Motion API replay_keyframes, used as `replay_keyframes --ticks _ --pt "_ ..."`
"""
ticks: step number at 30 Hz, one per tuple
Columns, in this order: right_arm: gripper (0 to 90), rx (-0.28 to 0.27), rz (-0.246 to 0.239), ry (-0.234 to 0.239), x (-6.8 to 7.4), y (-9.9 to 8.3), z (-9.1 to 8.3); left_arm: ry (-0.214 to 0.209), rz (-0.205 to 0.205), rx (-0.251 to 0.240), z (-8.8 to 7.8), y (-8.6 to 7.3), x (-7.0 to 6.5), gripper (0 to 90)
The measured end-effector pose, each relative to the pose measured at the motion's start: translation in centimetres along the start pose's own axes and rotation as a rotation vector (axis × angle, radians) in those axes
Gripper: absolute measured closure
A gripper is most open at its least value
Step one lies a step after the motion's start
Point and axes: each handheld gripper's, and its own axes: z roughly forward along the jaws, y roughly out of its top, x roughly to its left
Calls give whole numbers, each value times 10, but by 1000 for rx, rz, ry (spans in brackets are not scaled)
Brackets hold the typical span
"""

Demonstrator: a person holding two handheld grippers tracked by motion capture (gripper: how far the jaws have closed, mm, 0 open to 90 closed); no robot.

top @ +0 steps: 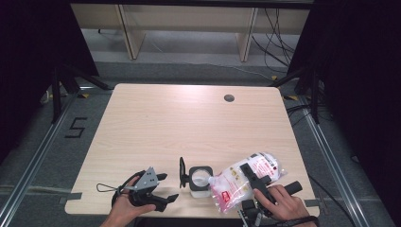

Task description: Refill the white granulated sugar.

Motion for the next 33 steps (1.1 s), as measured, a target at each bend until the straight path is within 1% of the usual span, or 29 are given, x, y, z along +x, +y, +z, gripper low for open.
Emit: replay_keyframes --ticks 1,3,5,6,7,9,10,12,14,16,17,19,20,21,22,24,25,26,28,30,32,33 --pt "445 12 23 3 1 0 -1 -9 6 -9 1 0 1 187" --pt "445 4 5 -1 0 -1 -1 -8 4 -9 0 0 1 187" --pt "445 12 9 6 0 -1 -1 -8 3 -8 1 0 0 187" --pt "445 11 6 5 0 -1 -1 -2 4 2 0 0 0 187" --pt "445 12 3 7 0 -1 -1 -5 10 6 0 0 0 187" --pt "445 7 6 4 0 -1 -1 0 3 2 0 0 0 187" --pt "446 7 6 5 0 -1 -1 -5 4 -3 0 0 0 187" --pt "445 6 2 4 0 -1 -1 -2 8 3 0 0 0 187" --pt "446 10 6 4 0 -1 -1 0 3 1 0 0 0 187" --pt "446 8 -1 2 0 -1 -1 -1 4 2 0 0 0 187" --pt "446 8 8 0 0 -1 -1 -1 4 2 0 0 0 187" --pt "446 14 9 0 0 -1 -1 -3 6 2 0 0 1 187" --pt "446 13 -6 1 -1 -1 -1 -4 5 1 0 0 1 187" --pt "446 12 -17 -12 -1 0 -2 -12 0 -8 1 0 1 187" --pt "446 8 -14 -4 -2 0 -1 -9 -2 -9 1 0 1 187" --pt "446 5 -21 -11 -3 0 -1 0 -5 2 0 0 0 187" --pt "446 9 -15 -6 -3 1 -2 -10 4 -7 0 0 1 187" --pt "446 21 6 -3 -1 1 -3 -12 8 -10 1 0 1 187" --pt "446 19 0 -2 -1 1 -3 -8 3 -8 1 0 1 187" --pt "446 17 -22 -1 -2 1 -2 -3 4 2 0 0 0 187" --pt "447 20 -19 4 -2 1 -2 -3 7 2 0 0 0 187" --pt "447 28 -4 1 -1 2 -3 -1 4 2 0 0 0 187"
